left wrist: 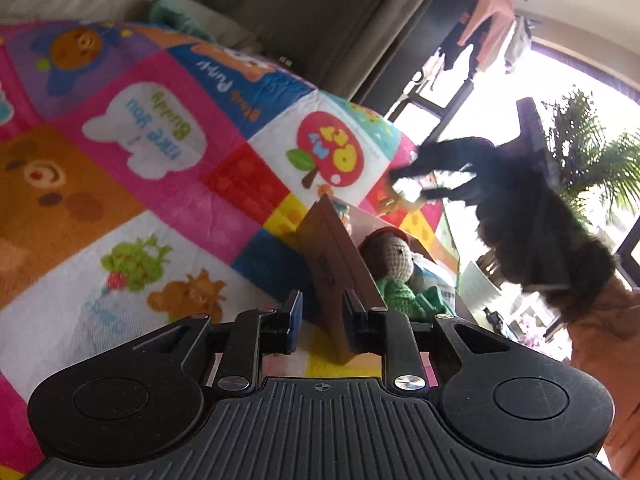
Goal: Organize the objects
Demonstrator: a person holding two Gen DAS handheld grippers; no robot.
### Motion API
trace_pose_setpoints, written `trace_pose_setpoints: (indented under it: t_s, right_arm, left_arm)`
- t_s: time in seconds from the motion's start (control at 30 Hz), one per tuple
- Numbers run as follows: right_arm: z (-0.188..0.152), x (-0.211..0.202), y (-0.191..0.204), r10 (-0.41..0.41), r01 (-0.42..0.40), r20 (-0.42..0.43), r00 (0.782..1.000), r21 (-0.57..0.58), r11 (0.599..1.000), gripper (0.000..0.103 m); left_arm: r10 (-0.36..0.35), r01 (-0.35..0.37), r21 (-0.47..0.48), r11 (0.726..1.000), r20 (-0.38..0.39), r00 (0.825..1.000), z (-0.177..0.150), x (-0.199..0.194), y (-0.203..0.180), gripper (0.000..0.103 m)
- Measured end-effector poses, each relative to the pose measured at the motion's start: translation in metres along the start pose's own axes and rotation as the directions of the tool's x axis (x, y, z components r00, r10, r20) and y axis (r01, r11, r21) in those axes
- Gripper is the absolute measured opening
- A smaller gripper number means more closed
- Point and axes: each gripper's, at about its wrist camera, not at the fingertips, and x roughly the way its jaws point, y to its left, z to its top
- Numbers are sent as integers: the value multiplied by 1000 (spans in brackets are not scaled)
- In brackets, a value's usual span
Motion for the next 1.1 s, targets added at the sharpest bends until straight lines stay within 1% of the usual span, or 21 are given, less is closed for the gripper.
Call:
trace_pose_setpoints:
  t_s: [0.07, 0.17, 0.33, 0.37, 0.43, 0.53, 0.57, 0.6, 0.63, 0.67, 0.7, 0.73, 0.77, 0.8, 0.87, 0.97, 1.03, 1.1]
  right_arm:
    - [9, -20, -4, 40, -41, 30, 999, 25, 999, 55]
    - [20, -37, -8, 64, -67, 59, 996, 47, 997, 55]
    - [20, -40, -11, 88, -90, 32, 996, 63, 994, 56]
    - [18, -41, -14, 98, -101, 34, 995, 73, 992, 60]
    - [14, -49, -20, 105, -111, 70, 992, 89, 990, 61]
    - [6, -71, -30, 110, -122, 141, 984, 80, 989, 61]
    - [-2, -83, -35, 98, -110, 179, 979, 59, 992, 63]
    - [-11, -94, -38, 79, -88, 218, 973, 30, 996, 71]
    - [-23, -105, -41, 56, -55, 263, 963, -11, 998, 76]
    - [-37, -113, -43, 37, -22, 305, 952, -54, 998, 87]
    - [-55, -122, -46, 21, 16, 346, 938, -104, 994, 93]
    - [-70, -127, -48, 16, 39, 368, 930, -142, 989, 97]
    - [-91, -132, -51, 18, 56, 379, 925, -184, 981, 102]
    - [-108, -134, -54, 27, 60, 379, 925, -216, 975, 103]
    - [-144, -133, -60, 52, 47, 343, 938, -274, 961, 103]
    - [-182, -123, -69, 72, 19, 282, 957, -308, 951, 103]
    - [-198, -115, -76, 89, -13, 238, 967, -305, 952, 102]
    - [-210, -103, -82, 100, -40, 191, 977, -292, 955, 90]
  left_arm:
    - [-5, 5, -7, 1000, 1, 1000, 0, 0, 0, 24]
    - [-8, 8, -11, 1000, 5, 1000, 0, -3, -1, 24]
    - [4, -4, -15, 1000, -2, 1000, -1, -4, 0, 24]
    - [8, -8, -17, 1000, -5, 1000, -1, -4, 0, 24]
    - [17, -17, -19, 1000, -13, 1000, -1, -3, 1, 24]
    - [37, -37, -15, 999, -28, 999, -1, -2, 0, 24]
    - [44, -44, -12, 999, -33, 998, -2, -1, -2, 24]
    - [53, -53, -9, 999, -40, 998, -2, 0, -3, 24]
    - [60, -61, -5, 998, -48, 997, -2, 2, -5, 24]
    - [75, -75, 1, 997, -58, 996, -3, 5, -7, 24]
    - [80, -79, 10, 997, -72, 994, -3, 8, -11, 24]
    - [83, -82, 20, 996, -86, 993, -4, 12, -15, 24]
    - [83, -81, 31, 996, -97, 992, -5, 16, -21, 24]
    - [81, -76, 46, 996, -106, 991, -5, 20, -28, 24]
    - [79, -69, 86, 994, -119, 990, -4, 28, -44, 24]
    - [93, -72, 155, 985, -132, 987, 3, 46, -70, 24]
    - [119, -92, 186, 978, -142, 983, 8, 62, -83, 24]
    - [168, -131, 223, 966, -153, 974, 13, 81, -94, 24]
